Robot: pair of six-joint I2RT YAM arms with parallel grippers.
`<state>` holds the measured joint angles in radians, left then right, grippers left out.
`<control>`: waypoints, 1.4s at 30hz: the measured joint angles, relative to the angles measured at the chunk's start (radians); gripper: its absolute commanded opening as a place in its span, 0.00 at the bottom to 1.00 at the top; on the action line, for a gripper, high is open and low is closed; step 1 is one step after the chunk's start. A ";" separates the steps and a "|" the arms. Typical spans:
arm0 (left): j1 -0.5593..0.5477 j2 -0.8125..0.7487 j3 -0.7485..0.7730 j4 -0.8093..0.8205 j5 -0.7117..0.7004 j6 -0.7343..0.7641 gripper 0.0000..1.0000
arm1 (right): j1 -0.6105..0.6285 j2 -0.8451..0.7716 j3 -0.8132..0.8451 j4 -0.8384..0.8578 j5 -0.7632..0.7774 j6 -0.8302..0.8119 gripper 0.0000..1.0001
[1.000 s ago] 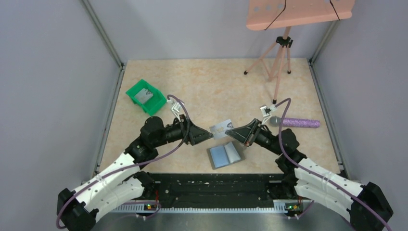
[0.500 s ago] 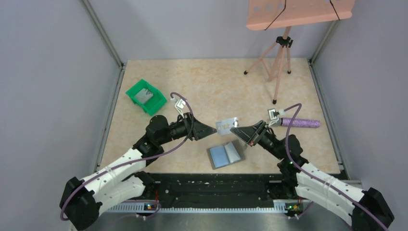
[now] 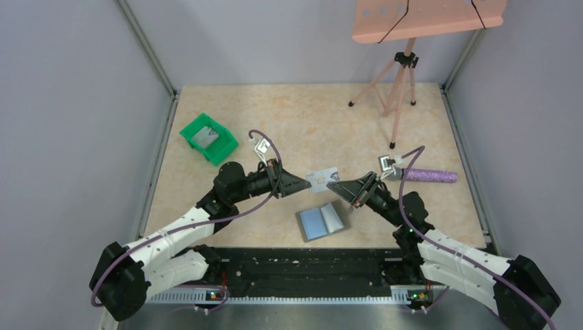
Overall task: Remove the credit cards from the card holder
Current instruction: Place the credit card in the storage box.
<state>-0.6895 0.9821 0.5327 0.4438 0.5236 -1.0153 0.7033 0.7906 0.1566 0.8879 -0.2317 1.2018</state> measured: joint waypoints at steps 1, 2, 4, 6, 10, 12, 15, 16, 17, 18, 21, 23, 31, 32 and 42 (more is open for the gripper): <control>0.001 0.005 0.000 0.003 0.001 -0.003 0.00 | -0.001 0.002 0.000 0.000 0.001 -0.001 0.03; 0.002 0.008 0.000 0.006 0.001 -0.005 0.00 | -0.002 0.003 0.000 -0.001 0.002 -0.003 0.09; 0.003 0.010 0.000 0.005 -0.002 -0.008 0.00 | -0.002 0.003 0.000 -0.011 0.002 -0.006 0.22; 0.003 0.009 0.000 0.003 -0.020 -0.008 0.00 | -0.002 0.003 0.000 -0.028 -0.001 -0.012 0.42; 0.043 0.002 0.000 -0.032 -0.073 -0.012 0.00 | -0.001 -0.025 0.000 -0.086 0.000 -0.030 0.71; 0.101 0.002 0.000 -0.051 -0.075 -0.017 0.00 | -0.001 -0.067 0.000 -0.135 0.007 -0.055 0.81; 0.208 0.002 0.000 -0.072 -0.061 -0.031 0.00 | -0.001 -0.134 0.003 -0.223 0.023 -0.105 0.98; 0.244 0.002 0.000 -0.079 -0.055 -0.031 0.00 | -0.001 -0.146 0.003 -0.243 0.026 -0.114 0.99; 0.288 0.002 0.003 -0.095 -0.047 -0.030 0.00 | -0.001 -0.158 0.006 -0.269 0.027 -0.127 0.99; 0.318 0.002 0.007 -0.114 -0.044 -0.025 0.00 | -0.001 -0.166 0.011 -0.293 0.029 -0.140 0.99; 0.419 0.002 0.044 -0.219 -0.041 0.014 0.00 | -0.001 -0.174 0.044 -0.390 0.029 -0.177 0.99; 0.482 0.002 0.084 -0.292 -0.043 0.042 0.00 | -0.001 -0.169 0.092 -0.488 0.030 -0.214 0.99; 0.744 0.063 0.227 -0.467 -0.035 0.130 0.00 | -0.001 -0.140 0.169 -0.671 0.019 -0.348 0.99; 0.781 0.090 0.241 -0.480 -0.029 0.140 0.00 | -0.001 -0.141 0.164 -0.669 0.017 -0.356 0.99; 1.060 0.318 0.388 -0.596 0.047 0.256 0.00 | -0.001 -0.125 0.162 -0.674 0.025 -0.432 0.99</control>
<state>0.3706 1.2999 0.9211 -0.1520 0.5705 -0.7589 0.7021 0.6655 0.3187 0.2134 -0.2070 0.7700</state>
